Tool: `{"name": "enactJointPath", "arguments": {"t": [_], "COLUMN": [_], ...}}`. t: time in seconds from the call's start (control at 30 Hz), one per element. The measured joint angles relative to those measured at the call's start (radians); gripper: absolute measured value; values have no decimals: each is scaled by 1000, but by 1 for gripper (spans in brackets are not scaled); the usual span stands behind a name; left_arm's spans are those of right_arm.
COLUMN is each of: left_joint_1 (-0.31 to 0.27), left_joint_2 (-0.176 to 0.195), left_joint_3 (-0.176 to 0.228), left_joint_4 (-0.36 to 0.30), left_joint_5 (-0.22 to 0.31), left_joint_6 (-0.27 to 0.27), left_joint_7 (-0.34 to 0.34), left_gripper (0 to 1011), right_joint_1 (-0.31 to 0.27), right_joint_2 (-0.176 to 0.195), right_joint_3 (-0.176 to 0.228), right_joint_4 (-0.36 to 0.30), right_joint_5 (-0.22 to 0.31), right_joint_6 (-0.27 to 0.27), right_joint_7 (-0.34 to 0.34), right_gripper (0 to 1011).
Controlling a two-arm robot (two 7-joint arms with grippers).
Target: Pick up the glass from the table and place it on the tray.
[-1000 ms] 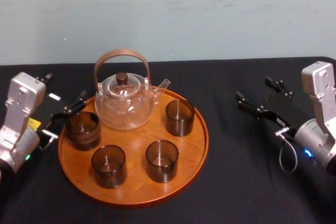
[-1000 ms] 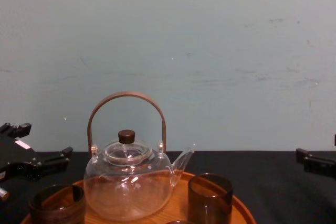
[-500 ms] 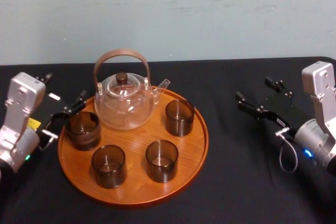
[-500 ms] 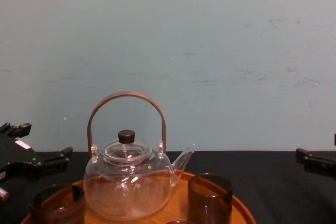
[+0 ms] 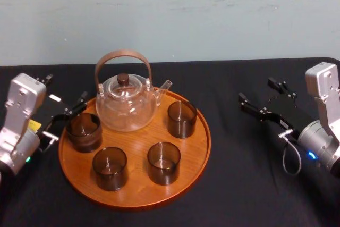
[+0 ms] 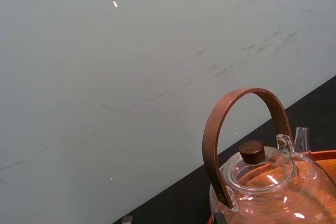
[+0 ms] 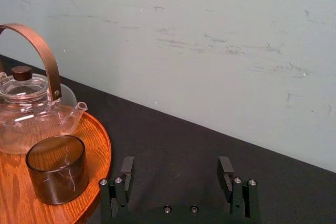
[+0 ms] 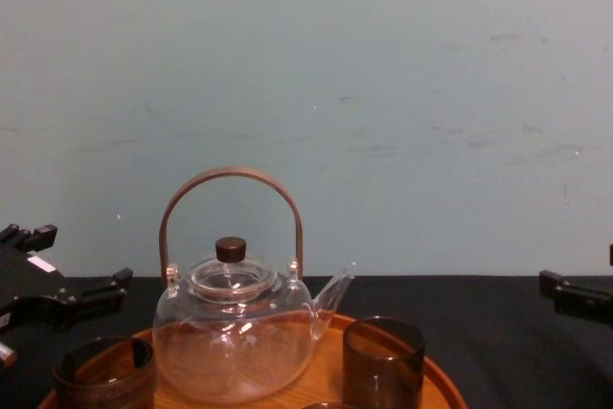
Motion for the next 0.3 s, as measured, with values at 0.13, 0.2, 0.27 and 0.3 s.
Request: {"name": "enactJointPath", "arguments": {"t": [0.13, 0.2, 0.27, 0.3], "left_joint_1": [0, 0, 0, 0], "left_joint_2": [0, 0, 0, 0], "left_joint_3": [0, 0, 0, 0], "left_joint_4": [0, 0, 0, 0], "left_joint_5": [0, 0, 0, 0], "left_joint_6": [0, 0, 0, 0], "left_joint_7": [0, 0, 0, 0], "left_gripper": [1001, 1001, 1001, 1001], "right_joint_1": [0, 0, 0, 0], "right_joint_2": [0, 0, 0, 0], "right_joint_3": [0, 0, 0, 0], "right_joint_4": [0, 0, 0, 0], "right_joint_5": [1, 1, 1, 1], "right_joint_6": [0, 0, 0, 0], "right_joint_7": [0, 1, 1, 1], "right_gripper": [1002, 1003, 1002, 1002]}}
